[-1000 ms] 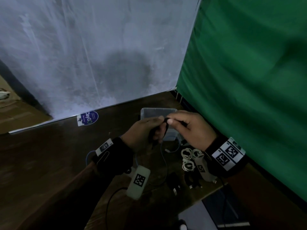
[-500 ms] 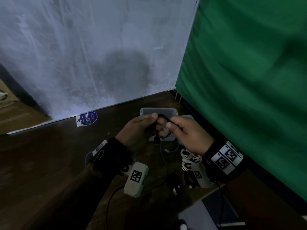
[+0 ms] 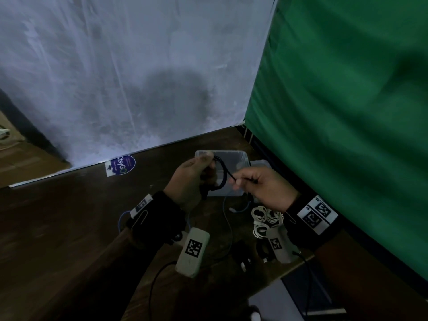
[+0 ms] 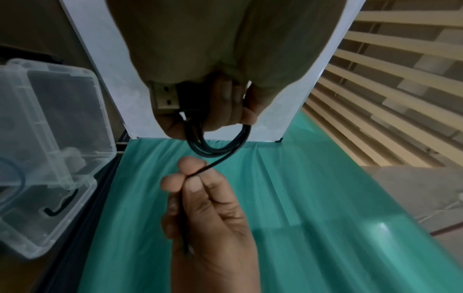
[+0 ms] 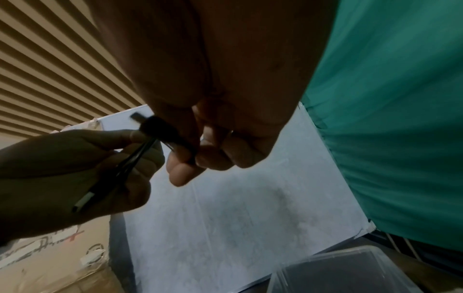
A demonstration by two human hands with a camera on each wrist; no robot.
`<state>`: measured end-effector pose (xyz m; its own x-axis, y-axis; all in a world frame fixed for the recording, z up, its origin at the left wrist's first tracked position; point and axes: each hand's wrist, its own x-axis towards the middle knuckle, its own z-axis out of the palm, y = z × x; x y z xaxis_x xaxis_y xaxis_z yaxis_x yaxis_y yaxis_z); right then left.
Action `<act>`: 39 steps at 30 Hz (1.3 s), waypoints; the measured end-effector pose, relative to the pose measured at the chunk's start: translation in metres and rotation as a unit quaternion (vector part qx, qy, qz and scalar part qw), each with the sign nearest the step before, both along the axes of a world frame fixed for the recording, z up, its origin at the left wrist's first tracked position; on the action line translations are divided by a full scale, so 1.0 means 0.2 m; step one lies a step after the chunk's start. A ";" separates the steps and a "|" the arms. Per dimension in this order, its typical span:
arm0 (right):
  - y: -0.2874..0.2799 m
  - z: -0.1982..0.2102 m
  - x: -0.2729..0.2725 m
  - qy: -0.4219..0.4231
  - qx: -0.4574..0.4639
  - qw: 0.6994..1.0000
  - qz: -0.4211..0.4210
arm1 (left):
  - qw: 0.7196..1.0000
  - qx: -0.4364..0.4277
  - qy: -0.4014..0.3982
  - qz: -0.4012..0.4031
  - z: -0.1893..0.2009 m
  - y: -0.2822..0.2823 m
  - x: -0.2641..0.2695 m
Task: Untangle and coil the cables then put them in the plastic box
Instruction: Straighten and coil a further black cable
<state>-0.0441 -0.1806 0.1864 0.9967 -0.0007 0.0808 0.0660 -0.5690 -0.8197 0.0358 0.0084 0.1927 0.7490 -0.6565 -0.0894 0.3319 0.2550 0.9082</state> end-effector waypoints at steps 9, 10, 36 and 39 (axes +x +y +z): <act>0.00 -0.02 0.02 -0.105 0.036 0.988 -0.105 | 1.000 -0.013 -0.004 0.014 -0.02 -0.02 0.01; 0.01 -0.02 0.03 -0.128 0.037 0.984 -0.116 | 1.000 -0.014 0.010 0.014 -0.02 -0.02 0.01; 0.20 -0.04 0.04 -0.106 0.133 0.976 -0.135 | 0.989 -0.038 0.118 0.075 -0.03 -0.14 -0.05; 0.19 0.00 0.04 -0.097 0.146 0.980 -0.094 | 0.984 -0.043 0.149 0.085 -0.02 -0.14 -0.04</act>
<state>-0.0369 -0.1432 0.1864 0.9428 -0.2343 0.2371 0.1523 -0.3300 -0.9316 0.0282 -0.0192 0.1882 0.7981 -0.5381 -0.2712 0.5258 0.4020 0.7497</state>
